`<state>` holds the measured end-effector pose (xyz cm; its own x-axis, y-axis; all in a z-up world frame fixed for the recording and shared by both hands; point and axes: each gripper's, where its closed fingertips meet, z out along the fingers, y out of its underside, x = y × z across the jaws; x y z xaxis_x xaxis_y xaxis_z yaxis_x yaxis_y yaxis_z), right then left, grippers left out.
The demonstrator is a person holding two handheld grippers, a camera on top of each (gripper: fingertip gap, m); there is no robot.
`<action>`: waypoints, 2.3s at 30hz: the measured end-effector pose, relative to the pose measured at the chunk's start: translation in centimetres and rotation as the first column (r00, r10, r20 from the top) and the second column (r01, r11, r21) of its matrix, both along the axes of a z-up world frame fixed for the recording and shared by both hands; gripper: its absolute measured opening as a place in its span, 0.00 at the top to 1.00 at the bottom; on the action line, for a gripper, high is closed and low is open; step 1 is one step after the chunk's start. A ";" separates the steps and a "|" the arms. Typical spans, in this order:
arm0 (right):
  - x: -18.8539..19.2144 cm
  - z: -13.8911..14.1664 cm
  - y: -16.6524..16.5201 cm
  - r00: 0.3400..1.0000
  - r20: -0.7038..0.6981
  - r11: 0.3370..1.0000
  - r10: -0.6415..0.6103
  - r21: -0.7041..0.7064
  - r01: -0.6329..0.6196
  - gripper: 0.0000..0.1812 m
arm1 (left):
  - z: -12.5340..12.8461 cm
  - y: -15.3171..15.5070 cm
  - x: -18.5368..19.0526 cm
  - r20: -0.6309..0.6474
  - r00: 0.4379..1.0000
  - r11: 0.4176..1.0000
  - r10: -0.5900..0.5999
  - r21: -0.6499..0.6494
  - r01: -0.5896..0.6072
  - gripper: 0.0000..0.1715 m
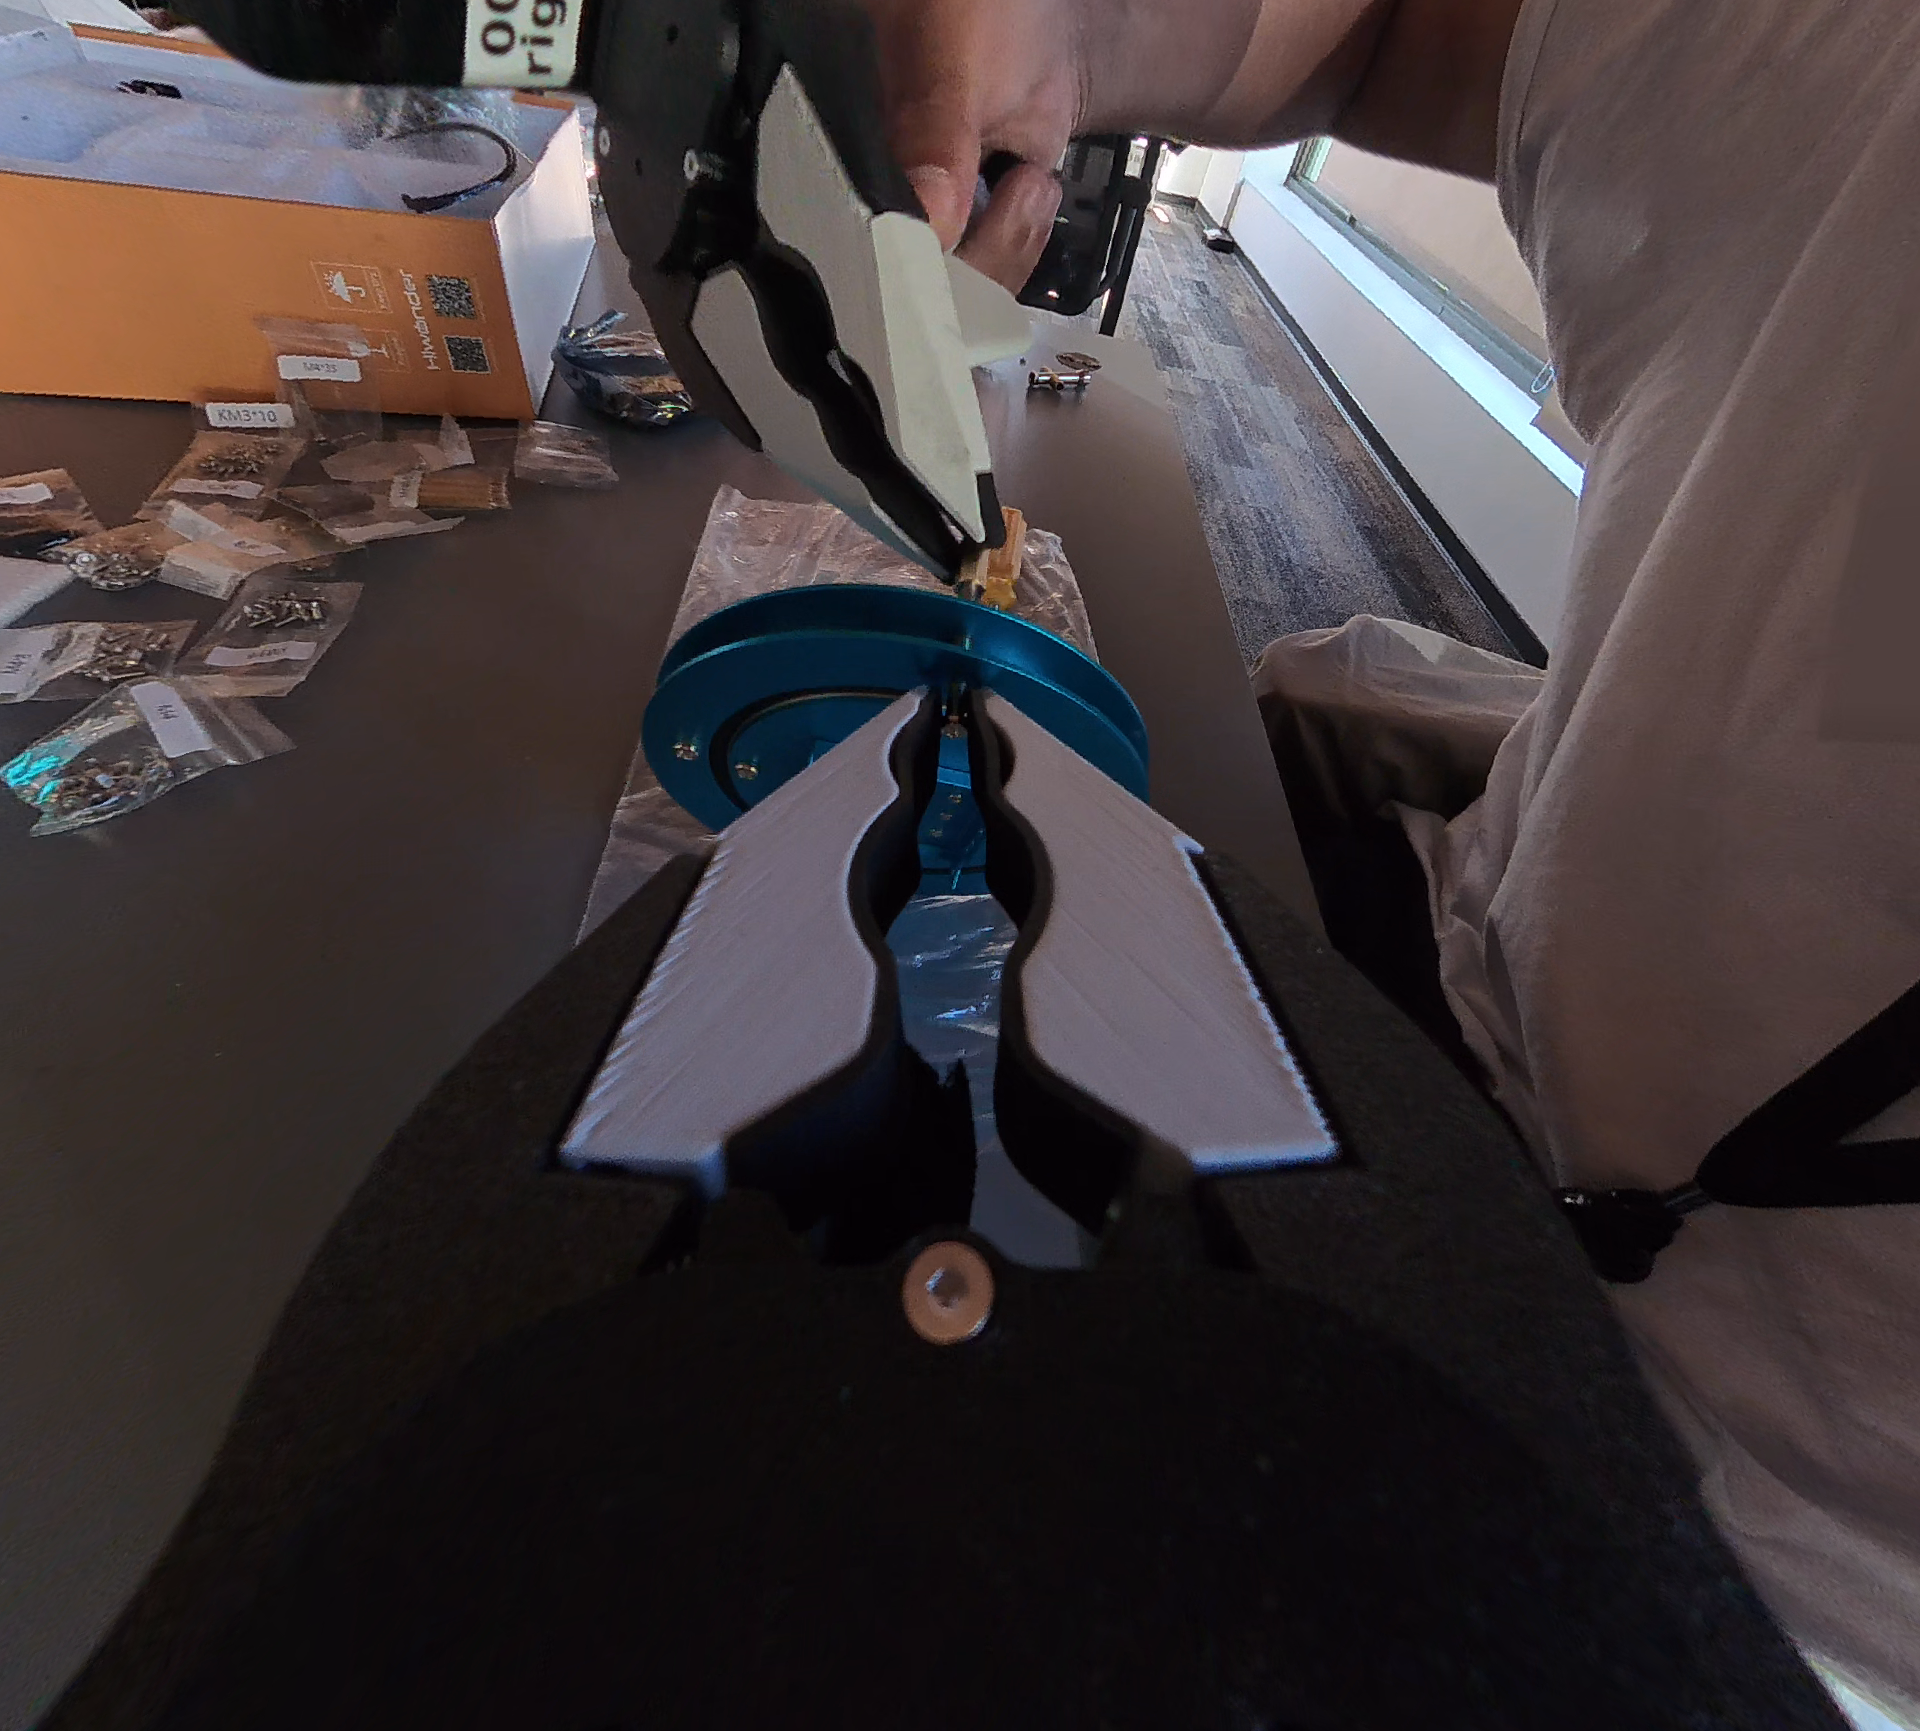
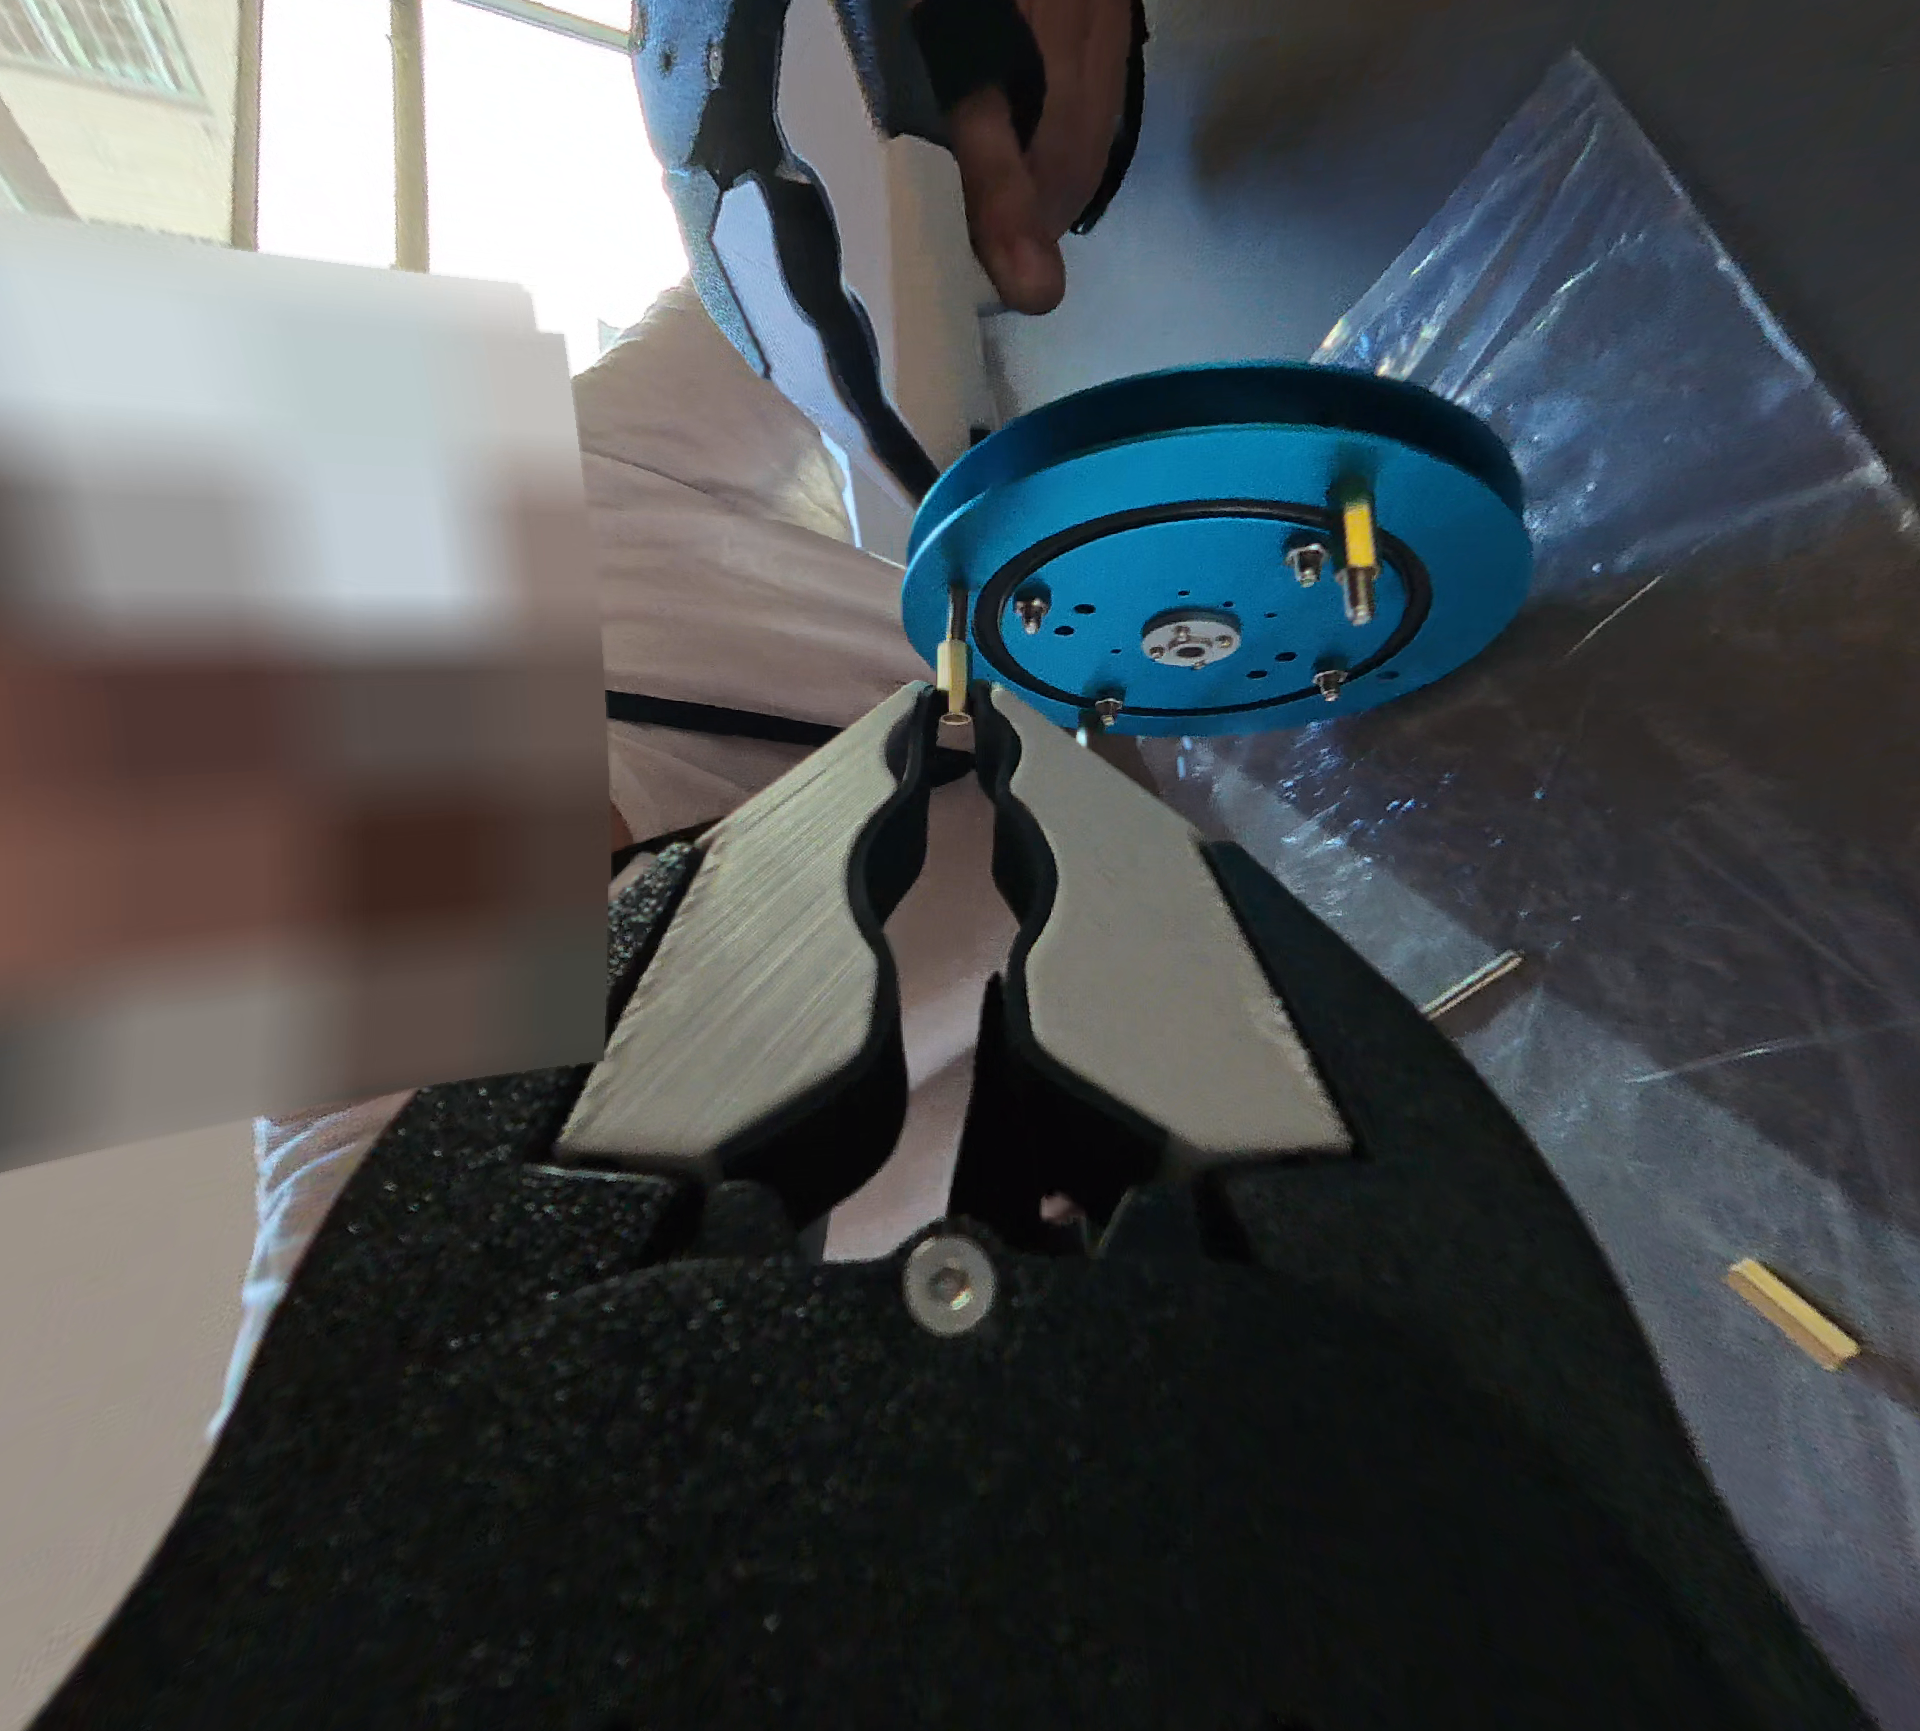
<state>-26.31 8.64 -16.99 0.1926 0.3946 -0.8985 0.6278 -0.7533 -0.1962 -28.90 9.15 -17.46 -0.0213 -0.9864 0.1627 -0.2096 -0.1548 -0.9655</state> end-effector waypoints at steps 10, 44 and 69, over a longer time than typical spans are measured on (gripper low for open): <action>-0.1 0.1 0.8 0.999 -0.046 0.967 0.023 0.256 -0.011 0.97 | 0.0 0.4 -0.1 0.003 1.000 1.000 0.011 -0.020 -0.011 0.98; -6.6 -3.9 -2.5 0.910 0.155 0.530 0.385 0.770 -0.356 0.97 | -5.6 -3.6 -4.1 -0.245 0.965 0.994 0.090 -0.035 -0.102 0.97; 5.8 -6.0 2.9 0.999 0.024 0.373 -0.048 0.928 -0.005 0.83 | -3.5 -3.3 -2.2 -0.226 0.968 0.987 0.107 -0.095 -0.131 0.98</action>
